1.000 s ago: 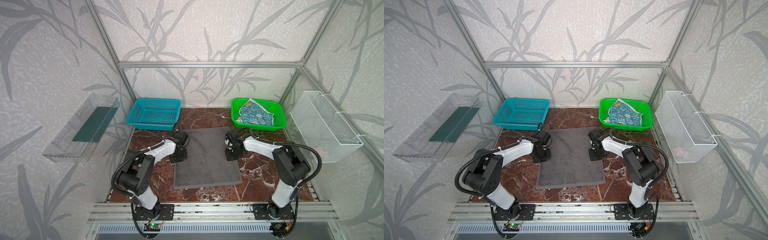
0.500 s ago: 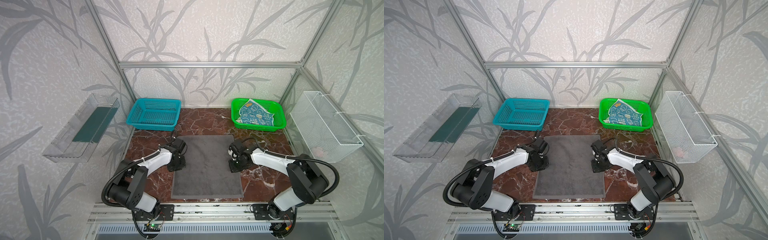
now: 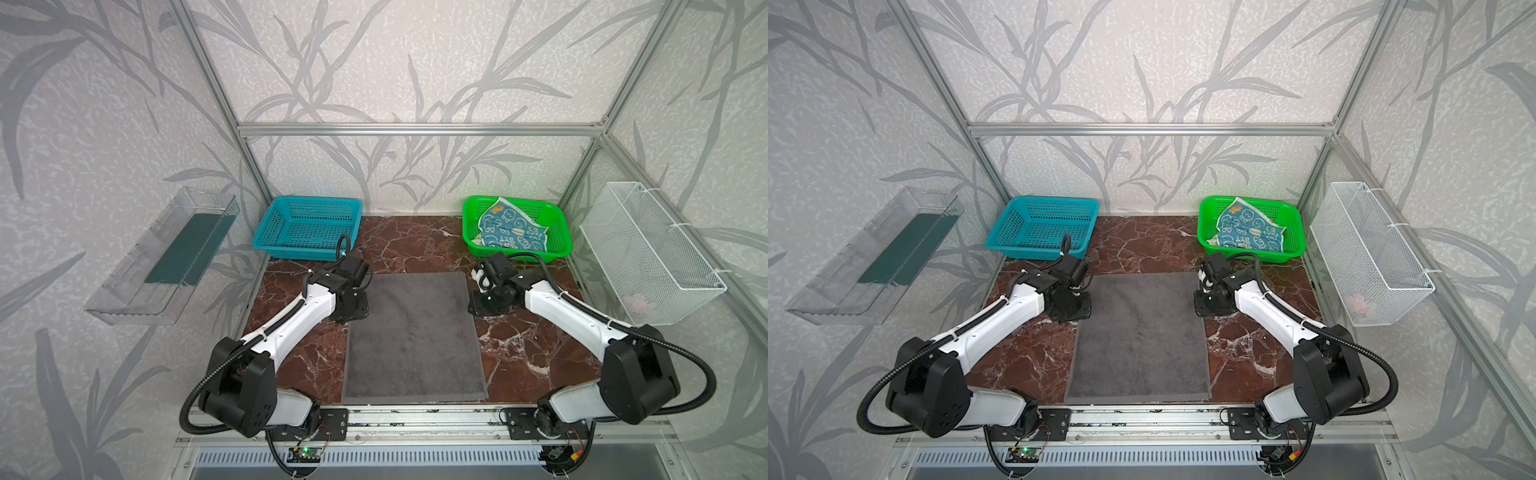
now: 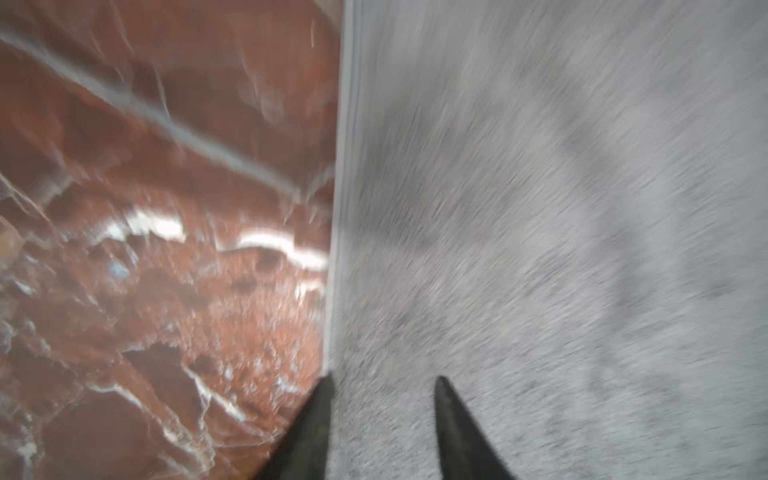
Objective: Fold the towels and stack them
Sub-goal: 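Move both open grippers to the towel's far corners near the baskets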
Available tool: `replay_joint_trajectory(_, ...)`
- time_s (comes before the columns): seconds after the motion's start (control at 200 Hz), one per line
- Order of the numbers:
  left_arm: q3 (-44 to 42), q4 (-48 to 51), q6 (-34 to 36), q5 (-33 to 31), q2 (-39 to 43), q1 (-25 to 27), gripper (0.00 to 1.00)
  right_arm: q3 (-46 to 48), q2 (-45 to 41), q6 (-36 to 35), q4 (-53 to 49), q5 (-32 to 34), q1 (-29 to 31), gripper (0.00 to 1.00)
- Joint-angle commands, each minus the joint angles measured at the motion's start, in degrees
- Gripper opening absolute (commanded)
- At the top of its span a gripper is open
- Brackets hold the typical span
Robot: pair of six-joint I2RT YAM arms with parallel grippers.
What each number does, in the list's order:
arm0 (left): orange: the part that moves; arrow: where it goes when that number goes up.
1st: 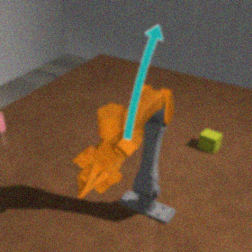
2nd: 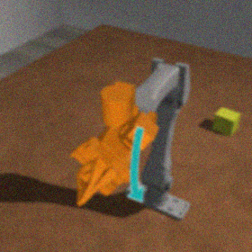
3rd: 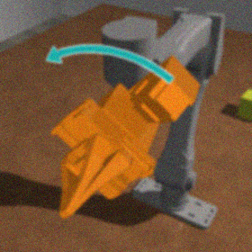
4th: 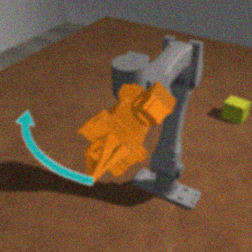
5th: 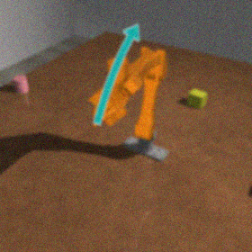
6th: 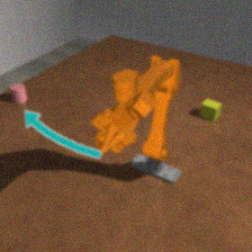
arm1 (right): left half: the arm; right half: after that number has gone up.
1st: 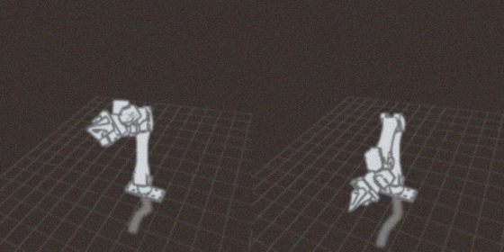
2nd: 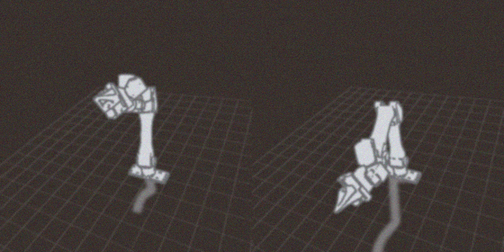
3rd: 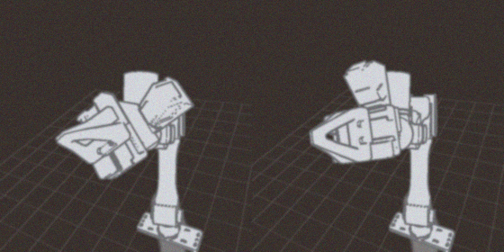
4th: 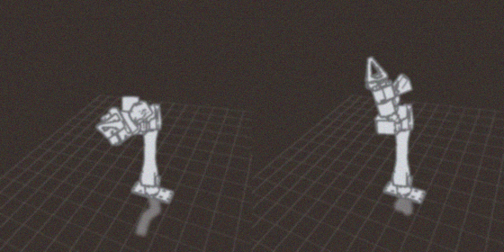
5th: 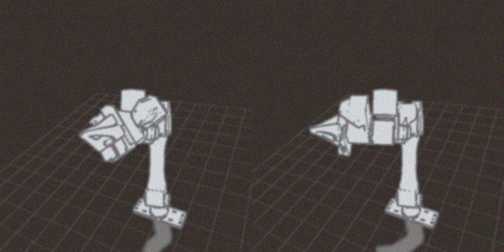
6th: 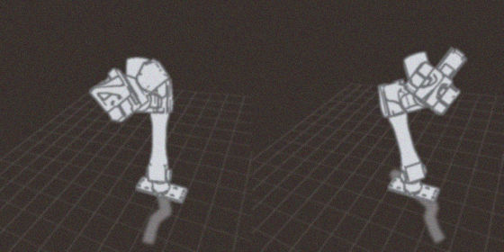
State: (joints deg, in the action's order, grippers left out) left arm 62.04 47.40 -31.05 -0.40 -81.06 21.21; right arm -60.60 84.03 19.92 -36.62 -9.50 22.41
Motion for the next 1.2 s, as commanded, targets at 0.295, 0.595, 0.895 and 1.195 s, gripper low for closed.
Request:
replay_joint_trajectory(0.295, -0.34, -23.13, 8.03, 2.26, -11.16, -9.29, 0.64, -2.05, 12.18, 4.88, 23.10, 3.51, -5.27, 0.66)
replay_joint_trajectory(0.595, 0.24, -32.43, 6.62, 5.35, -20.18, -11.10, 0.61, -3.49, 21.29, 9.30, 31.45, 2.75, -5.54, 0.55)
replay_joint_trajectory(0.895, 1.94, -32.15, 6.77, 5.61, -24.24, -11.37, 0.53, -6.35, 26.98, 10.93, 33.02, 2.45, -5.28, 0.50)
replay_joint_trajectory(1.195, 2.16, -32.14, 6.97, 5.06, -24.35, -11.63, 0.59, -8.52, 30.20, 11.67, 33.96, 2.73, -4.66, 0.54)
